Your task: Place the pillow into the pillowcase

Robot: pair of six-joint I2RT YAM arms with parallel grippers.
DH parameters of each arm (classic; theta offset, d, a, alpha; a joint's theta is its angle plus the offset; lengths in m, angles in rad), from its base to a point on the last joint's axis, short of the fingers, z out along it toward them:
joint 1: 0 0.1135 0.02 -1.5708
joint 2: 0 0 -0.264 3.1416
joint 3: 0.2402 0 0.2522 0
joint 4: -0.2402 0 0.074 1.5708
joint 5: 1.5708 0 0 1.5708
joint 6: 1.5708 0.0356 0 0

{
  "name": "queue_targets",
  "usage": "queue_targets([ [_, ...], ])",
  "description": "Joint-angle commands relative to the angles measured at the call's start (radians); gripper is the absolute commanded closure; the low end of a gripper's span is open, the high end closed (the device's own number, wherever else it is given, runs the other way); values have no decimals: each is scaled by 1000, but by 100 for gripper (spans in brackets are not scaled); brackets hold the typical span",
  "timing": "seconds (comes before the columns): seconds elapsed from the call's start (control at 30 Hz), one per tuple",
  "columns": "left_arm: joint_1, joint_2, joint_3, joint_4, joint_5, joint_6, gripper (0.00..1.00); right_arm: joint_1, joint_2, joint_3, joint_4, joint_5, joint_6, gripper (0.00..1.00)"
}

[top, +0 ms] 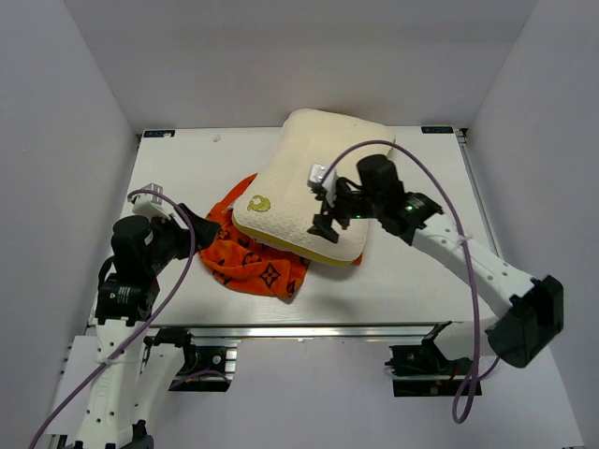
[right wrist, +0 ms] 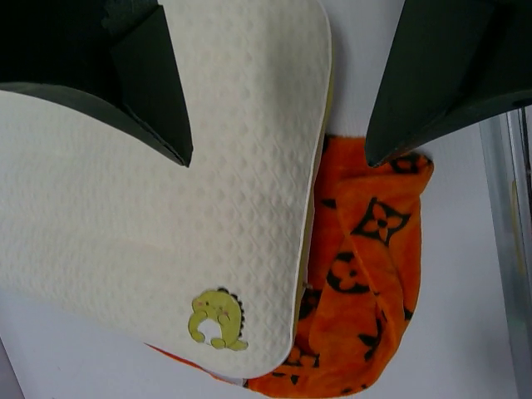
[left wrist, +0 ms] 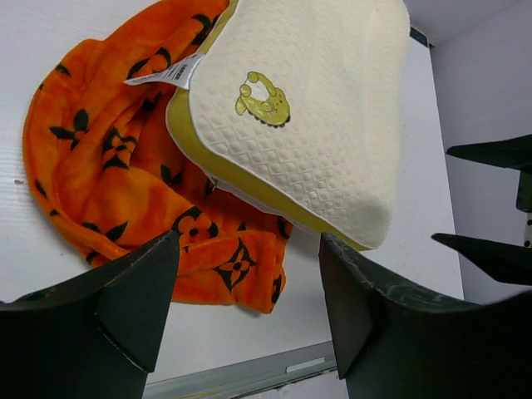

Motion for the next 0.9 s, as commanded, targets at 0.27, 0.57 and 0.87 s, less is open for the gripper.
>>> queue_targets([
  [0.27, 6, -49, 38, -146, -60, -26, 22, 211, 304, 235, 266, 357, 269, 11],
  [0.57, 6, -53, 38, -170, -71, -28, 22, 232, 503, 307, 235, 390, 187, 11],
  [0.87, 6, -42, 19, -158, -54, -43, 22, 231, 623, 278, 258, 529, 88, 14],
])
